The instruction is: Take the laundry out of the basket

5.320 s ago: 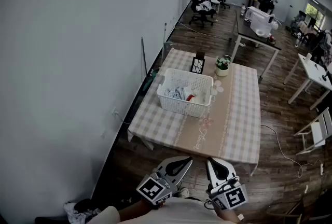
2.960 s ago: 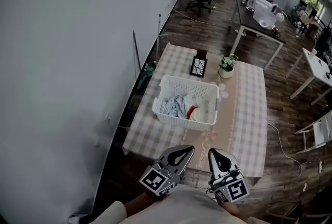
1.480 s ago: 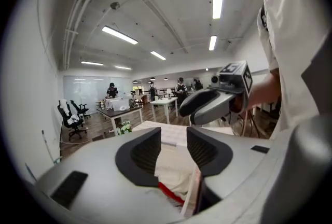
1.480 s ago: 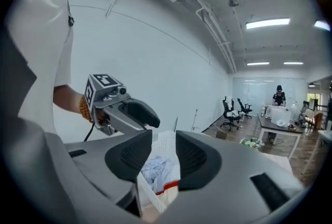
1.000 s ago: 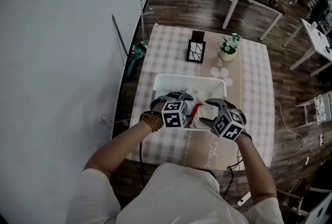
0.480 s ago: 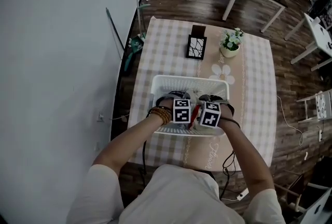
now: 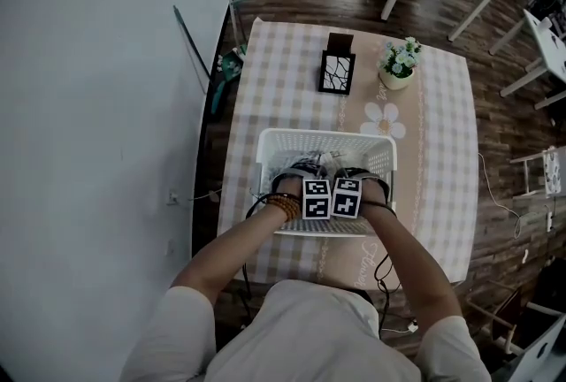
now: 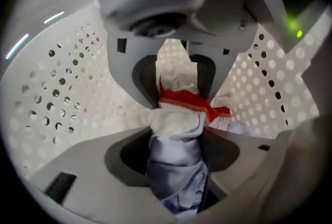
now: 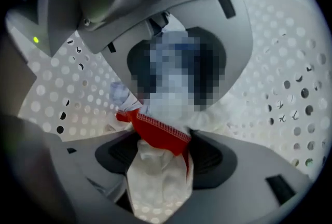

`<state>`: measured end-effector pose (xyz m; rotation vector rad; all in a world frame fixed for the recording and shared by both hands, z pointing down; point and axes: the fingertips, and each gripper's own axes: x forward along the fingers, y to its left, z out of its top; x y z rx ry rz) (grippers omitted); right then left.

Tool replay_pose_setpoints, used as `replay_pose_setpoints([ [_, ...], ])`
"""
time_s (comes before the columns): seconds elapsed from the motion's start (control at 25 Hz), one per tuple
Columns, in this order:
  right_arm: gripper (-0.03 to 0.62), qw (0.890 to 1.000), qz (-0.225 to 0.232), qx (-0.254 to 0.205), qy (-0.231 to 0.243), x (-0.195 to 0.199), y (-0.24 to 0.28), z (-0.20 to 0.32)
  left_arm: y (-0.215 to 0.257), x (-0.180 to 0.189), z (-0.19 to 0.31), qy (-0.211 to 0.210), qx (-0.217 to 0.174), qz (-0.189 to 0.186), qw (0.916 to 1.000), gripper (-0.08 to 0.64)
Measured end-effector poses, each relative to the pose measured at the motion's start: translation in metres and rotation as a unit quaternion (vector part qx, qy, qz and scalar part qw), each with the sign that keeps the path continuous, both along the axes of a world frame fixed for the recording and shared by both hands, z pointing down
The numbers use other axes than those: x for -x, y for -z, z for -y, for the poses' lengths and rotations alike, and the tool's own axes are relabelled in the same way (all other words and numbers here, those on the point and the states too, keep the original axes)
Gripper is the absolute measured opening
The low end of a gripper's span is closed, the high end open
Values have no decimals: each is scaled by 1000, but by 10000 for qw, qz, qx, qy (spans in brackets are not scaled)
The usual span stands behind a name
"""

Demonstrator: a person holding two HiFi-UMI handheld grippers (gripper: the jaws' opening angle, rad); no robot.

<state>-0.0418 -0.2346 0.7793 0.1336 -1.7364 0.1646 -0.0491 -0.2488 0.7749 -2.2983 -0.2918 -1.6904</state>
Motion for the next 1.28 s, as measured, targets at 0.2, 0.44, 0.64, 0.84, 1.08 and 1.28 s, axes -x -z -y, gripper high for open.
replay_pose_setpoints([
  [0.2, 216, 9998, 26, -182, 8, 2, 1, 4, 4, 0, 3, 164, 47, -103, 9998, 208],
  [0.44, 118, 9989, 48, -463, -48, 2, 15, 5, 19, 2, 2, 355, 62, -215, 9991, 144],
  [0.64, 109, 9974, 166, -694, -99, 2, 49, 9, 53, 3, 6, 551, 27, -443, 9975, 143],
  [0.84, 106, 9939, 359, -1013, -247, -6, 101, 20, 108, -4, 15, 680, -112, -761, 9947, 141],
  [1.08, 106, 9870, 465, -1517, -261, -7, 179, 28, 187, -5, 22, 683, -322, -896, 9931, 141],
  [1.28, 106, 9795, 476, -1947, -175, -10, 249, 34, 255, -9, 24, 680, -396, -1032, 9915, 141],
])
